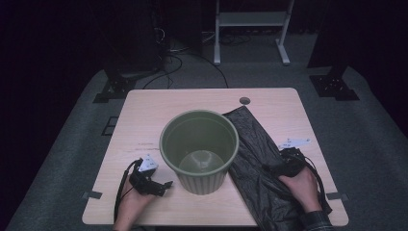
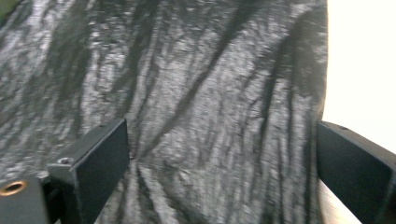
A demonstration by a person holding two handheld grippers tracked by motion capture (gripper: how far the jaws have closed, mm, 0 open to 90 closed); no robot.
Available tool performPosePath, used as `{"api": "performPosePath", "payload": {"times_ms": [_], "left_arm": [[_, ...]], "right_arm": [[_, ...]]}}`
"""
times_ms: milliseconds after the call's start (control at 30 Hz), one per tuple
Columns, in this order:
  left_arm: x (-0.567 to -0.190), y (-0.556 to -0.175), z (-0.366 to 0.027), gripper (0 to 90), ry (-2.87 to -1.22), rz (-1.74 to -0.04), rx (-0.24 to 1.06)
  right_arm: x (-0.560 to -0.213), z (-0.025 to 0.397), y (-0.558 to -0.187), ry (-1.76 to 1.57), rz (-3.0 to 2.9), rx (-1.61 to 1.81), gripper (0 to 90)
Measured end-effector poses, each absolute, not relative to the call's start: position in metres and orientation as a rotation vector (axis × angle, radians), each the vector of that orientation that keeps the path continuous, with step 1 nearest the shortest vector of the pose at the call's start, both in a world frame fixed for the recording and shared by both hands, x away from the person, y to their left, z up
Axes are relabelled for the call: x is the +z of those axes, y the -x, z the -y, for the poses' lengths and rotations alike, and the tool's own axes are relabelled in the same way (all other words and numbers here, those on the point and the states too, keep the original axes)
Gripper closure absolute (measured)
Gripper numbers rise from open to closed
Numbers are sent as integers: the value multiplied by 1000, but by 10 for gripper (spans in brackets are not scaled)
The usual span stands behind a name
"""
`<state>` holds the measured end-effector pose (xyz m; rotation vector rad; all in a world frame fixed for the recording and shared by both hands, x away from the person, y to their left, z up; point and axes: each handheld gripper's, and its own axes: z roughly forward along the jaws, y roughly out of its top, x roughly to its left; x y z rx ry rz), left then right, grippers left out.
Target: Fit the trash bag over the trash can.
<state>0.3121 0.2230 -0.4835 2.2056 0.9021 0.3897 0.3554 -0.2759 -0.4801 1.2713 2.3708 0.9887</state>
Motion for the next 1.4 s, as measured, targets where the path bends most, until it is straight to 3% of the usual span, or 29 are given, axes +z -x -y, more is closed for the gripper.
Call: {"api": "performPosePath", "payload": {"times_ms": [1400], "left_arm": [[-484,-312,-223,0,-2206,-901,390]], "right_arm": [[-482,167,-362,-1108,-2489,1128,47]]}}
